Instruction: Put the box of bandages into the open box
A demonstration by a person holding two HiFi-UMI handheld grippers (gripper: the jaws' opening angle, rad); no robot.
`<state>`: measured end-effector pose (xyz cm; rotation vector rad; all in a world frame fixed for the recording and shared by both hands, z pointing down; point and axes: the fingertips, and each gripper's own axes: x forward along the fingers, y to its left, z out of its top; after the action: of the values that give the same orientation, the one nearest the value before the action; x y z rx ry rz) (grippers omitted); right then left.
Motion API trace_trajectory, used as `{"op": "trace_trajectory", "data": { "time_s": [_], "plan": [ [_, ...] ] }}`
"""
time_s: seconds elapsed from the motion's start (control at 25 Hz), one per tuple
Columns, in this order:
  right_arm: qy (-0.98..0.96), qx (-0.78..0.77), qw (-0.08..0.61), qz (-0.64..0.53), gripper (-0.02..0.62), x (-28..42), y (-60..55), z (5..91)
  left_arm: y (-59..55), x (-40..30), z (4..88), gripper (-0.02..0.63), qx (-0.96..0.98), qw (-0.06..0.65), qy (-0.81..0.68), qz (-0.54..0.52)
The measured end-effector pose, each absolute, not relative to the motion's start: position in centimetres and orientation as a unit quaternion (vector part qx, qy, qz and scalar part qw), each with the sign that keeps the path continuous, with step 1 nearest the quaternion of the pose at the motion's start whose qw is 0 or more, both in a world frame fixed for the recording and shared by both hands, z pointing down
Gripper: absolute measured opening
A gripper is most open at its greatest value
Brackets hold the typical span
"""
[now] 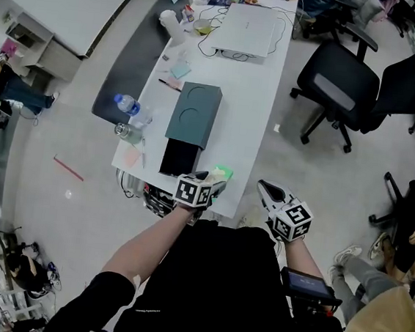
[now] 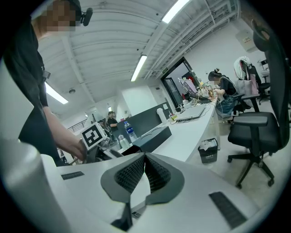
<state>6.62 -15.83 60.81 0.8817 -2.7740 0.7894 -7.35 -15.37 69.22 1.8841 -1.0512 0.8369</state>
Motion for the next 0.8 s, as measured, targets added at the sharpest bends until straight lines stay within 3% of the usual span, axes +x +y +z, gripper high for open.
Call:
{"op": "trace_trajectory", "data": {
  "time_s": [0.8],
  "plan": [
    [-0.923, 0.285, 0.073, 0.25, 0.026, 1.0, -17.3, 60.4, -18.0, -13.6, 63.6, 0.311, 0.763, 0.384, -0.457, 0.249]
  ]
}}
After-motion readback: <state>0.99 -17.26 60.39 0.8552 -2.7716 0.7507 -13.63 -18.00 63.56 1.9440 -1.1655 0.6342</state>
